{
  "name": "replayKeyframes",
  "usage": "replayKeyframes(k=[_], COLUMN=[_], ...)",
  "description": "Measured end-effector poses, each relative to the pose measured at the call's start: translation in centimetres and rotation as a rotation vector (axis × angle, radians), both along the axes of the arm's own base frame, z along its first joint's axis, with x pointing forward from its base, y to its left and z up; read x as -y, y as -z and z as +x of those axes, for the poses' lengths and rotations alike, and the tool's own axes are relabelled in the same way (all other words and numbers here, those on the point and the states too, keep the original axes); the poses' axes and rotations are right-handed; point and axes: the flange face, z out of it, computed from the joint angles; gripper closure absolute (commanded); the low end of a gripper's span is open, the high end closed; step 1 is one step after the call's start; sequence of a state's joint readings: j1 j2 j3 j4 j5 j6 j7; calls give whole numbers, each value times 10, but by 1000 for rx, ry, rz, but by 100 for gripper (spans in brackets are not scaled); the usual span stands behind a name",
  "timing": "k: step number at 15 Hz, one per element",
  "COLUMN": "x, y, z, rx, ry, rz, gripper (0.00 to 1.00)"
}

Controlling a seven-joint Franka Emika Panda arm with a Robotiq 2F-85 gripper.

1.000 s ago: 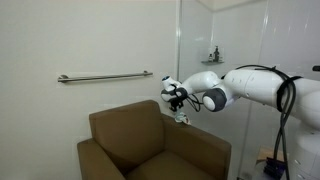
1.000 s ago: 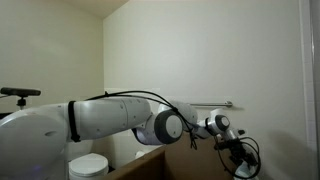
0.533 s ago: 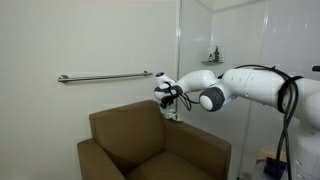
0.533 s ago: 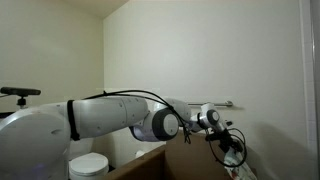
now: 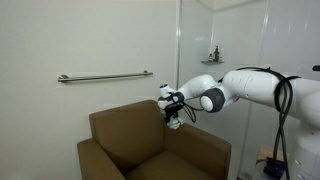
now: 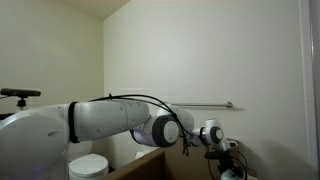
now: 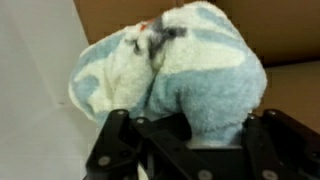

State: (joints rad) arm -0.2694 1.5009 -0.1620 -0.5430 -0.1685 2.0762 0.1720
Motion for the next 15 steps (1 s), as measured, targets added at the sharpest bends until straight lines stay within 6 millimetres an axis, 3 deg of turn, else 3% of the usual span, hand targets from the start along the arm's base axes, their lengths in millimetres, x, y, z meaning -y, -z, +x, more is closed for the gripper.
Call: replayKeyframes(k=[3, 10, 15], x=[9, 50, 46], y=[6, -14, -9], z=[-9, -41, -63], rx=[-39, -219, -384], ry=[14, 138, 196], rz=[33, 55, 103], gripper=[95, 95, 95])
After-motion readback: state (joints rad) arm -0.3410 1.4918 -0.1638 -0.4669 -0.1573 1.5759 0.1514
